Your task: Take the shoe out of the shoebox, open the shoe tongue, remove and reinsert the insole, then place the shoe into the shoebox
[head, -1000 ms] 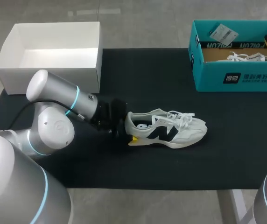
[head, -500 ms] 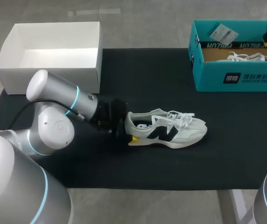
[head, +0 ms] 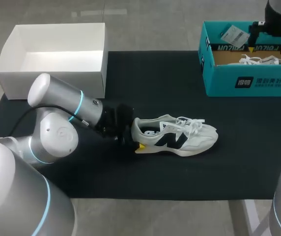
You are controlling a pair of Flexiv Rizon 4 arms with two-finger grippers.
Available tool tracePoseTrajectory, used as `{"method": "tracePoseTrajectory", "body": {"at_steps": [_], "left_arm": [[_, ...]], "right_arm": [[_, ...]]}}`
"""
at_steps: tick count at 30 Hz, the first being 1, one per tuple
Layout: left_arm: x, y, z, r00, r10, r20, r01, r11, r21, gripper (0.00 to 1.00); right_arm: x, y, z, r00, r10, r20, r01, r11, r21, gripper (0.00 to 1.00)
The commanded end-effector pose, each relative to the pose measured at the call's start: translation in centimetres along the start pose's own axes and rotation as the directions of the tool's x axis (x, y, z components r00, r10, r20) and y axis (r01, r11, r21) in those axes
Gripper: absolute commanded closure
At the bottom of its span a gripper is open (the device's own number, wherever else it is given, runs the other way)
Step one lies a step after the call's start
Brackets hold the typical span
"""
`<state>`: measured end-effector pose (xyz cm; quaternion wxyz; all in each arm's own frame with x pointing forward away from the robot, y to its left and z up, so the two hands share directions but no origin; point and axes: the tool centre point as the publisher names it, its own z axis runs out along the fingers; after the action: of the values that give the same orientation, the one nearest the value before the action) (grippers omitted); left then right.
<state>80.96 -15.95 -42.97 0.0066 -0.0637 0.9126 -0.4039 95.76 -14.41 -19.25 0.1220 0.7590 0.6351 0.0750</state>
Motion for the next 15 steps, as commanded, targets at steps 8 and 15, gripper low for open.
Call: {"method": "tracePoseTrajectory", "body": {"at_steps": [8,15], "left_arm": [[-0.1,0.0,0.0,1.000,0.000,0.000,0.000,1.000,-0.002,1.00],[-0.1,0.0,0.0,1.000,0.000,0.000,0.000,1.000,-0.002,1.00]], "right_arm": [[6.1,-5.5,0.9,0.999,0.043,0.026,-0.044,0.998,0.034,0.00],[10.3,-8.3,3.7,0.985,0.003,-0.171,0.012,0.996,0.088,0.00]]}}
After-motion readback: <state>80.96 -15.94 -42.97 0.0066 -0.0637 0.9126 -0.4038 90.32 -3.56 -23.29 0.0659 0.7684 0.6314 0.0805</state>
